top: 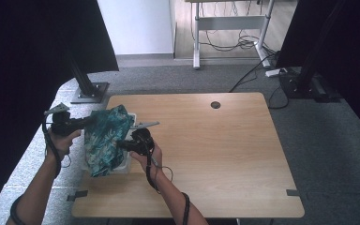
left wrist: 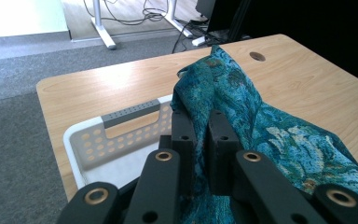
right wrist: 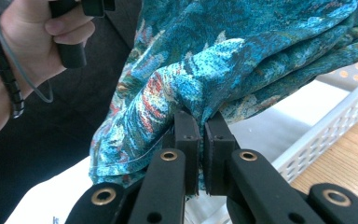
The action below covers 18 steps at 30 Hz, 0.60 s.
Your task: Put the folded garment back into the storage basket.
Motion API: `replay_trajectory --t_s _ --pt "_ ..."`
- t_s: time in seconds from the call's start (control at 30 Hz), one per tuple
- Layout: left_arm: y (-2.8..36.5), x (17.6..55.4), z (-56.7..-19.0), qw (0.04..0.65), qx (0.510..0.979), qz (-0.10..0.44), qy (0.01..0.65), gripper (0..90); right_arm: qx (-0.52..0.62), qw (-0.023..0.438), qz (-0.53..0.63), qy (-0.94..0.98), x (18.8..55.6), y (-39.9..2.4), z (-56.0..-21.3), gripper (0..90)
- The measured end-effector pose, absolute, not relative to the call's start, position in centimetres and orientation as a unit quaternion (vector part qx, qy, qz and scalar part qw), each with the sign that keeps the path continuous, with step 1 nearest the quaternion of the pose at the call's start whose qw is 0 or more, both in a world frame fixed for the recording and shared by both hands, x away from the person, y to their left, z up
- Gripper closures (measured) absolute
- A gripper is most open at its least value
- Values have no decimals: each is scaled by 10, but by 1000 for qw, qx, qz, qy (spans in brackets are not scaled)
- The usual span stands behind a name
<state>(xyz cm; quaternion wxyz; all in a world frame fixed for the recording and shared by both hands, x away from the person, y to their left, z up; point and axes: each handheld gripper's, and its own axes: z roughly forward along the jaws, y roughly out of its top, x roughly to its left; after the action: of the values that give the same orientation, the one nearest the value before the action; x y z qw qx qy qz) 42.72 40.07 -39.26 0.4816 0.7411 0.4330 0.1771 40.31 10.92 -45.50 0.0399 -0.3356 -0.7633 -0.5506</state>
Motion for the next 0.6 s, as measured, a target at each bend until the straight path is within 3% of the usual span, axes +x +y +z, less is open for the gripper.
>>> replay_trajectory --t_s 0.6 --pt "399 435 -404 470 741 177 445 829 -346 35 -539 -767 408 113 -464 860"
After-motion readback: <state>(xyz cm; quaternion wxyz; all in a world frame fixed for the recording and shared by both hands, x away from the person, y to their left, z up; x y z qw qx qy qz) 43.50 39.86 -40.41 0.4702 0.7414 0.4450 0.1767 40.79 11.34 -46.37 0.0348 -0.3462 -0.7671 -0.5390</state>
